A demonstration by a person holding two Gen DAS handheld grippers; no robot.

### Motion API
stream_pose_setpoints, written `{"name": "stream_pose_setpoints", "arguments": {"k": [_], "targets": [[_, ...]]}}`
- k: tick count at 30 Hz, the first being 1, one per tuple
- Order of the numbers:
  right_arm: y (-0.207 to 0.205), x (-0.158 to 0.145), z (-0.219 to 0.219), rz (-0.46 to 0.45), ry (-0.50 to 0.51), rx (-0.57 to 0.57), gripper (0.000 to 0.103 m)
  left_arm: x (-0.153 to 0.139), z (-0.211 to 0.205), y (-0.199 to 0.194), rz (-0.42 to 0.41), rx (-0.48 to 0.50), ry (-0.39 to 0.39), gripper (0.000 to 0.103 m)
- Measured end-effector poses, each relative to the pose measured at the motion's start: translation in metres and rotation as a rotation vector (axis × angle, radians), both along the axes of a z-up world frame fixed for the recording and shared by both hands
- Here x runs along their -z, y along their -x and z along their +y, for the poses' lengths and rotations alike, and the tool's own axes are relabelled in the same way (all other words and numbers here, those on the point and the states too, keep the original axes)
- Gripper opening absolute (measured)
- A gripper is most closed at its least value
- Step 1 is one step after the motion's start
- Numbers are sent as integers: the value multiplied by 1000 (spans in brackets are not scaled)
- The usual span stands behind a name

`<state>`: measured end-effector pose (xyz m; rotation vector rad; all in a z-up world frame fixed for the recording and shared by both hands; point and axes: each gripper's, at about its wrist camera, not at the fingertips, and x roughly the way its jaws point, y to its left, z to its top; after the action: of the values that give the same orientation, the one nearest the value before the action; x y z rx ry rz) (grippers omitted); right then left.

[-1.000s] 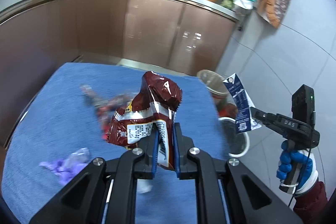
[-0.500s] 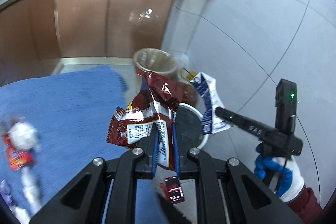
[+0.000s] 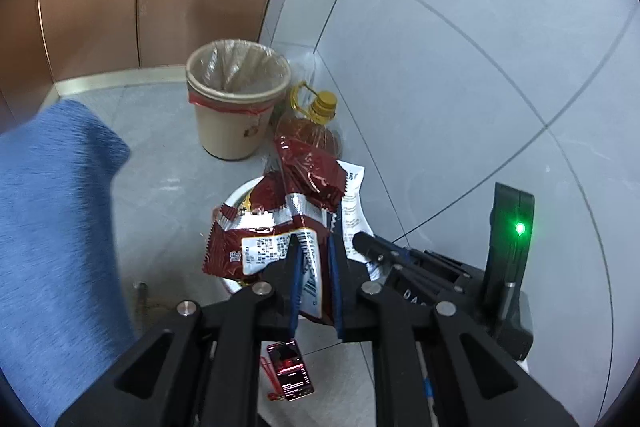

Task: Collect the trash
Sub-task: 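Carry wrapper, carton and lid to the bin and open both tools over it, then raise both open tools from the bin back over the table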

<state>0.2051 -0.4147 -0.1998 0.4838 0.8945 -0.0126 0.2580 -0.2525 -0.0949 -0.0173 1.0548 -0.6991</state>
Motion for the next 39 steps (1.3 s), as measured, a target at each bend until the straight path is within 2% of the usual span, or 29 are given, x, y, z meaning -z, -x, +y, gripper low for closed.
{"name": "stream_pose_setpoints", "arguments": {"k": [5, 8, 9, 10, 12, 14, 24, 32, 39], "targets": [[-17, 26, -8, 42, 14, 9, 5, 32, -19, -23, 48, -9, -11, 15], [-28, 39, -10, 62, 34, 17, 9, 45, -28, -31, 60, -9, -17, 24], [-31, 43, -10, 72, 43, 22, 12, 48, -30, -33, 63, -9, -20, 28], [-33, 47, -11, 79, 44, 28, 23, 51, -30, -35, 66, -12, -20, 29], [-32, 51, -12, 85, 47, 39, 37, 52, -28, -35, 72, -16, -8, 34], [-29, 50, -10, 83, 48, 37, 37, 50, -26, -35, 68, -18, 7, 38], [-11, 18, -2, 41, 89, 44, 37, 19, -3, -15, 30, -42, 38, 39], [7, -17, 14, -14, 105, 37, 38, -21, 27, 14, -29, -65, 65, 39], [28, -64, 34, -88, 130, 21, 39, -66, 62, 44, -103, -112, 103, 39]]}}
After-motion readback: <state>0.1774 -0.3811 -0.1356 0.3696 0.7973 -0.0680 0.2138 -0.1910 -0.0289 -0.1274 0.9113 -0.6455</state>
